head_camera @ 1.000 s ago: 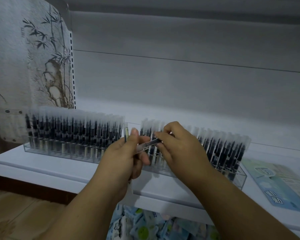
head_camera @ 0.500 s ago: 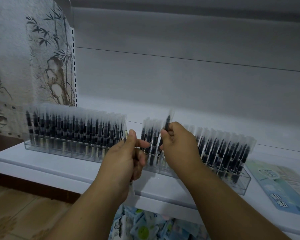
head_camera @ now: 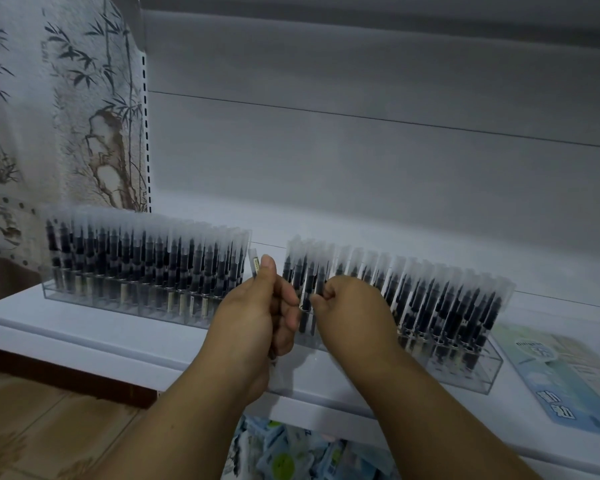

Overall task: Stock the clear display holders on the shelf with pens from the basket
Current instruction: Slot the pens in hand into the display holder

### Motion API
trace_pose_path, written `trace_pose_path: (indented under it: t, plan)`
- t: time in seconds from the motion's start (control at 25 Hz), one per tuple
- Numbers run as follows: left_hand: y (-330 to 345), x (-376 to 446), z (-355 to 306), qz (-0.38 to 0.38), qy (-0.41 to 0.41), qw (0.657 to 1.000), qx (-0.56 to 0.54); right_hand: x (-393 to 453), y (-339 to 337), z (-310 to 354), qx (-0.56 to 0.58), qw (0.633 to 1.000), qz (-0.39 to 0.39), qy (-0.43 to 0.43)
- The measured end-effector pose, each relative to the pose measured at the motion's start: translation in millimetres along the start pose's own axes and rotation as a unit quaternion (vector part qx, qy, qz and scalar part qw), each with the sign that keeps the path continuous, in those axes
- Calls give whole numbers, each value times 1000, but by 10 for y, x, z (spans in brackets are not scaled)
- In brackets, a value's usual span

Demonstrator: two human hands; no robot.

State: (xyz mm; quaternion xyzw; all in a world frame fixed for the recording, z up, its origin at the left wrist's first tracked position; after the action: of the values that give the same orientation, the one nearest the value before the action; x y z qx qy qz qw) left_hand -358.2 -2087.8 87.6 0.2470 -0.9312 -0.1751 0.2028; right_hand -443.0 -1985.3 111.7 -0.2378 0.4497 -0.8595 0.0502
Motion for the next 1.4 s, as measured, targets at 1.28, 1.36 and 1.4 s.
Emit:
trace_pose_path:
  t: [1.28, 1.36, 1.4]
  plan:
    - [180, 16, 280, 100, 368, 592, 710, 12, -779, -302, 358, 922, -143, 38]
    - [196, -16, 254, 92, 387, 587, 705, 63, -744, -230, 314, 940, -129, 20]
    - [201, -27, 241, 86, 394, 587, 702, 84, -737, -197, 299, 946, -125, 10]
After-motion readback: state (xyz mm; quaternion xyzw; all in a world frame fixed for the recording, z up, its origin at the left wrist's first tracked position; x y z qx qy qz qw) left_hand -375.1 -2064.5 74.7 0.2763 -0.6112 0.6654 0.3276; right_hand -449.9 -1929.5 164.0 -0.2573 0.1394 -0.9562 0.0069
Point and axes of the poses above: each hand's wrist, its own x-axis towards the middle knuckle, its own y-axis out of the palm, z = x × y, the point moved 7 cm from there along x, towards the middle knuckle, and after that the axes turned 10 degrees about y, right-handed, at the moved point
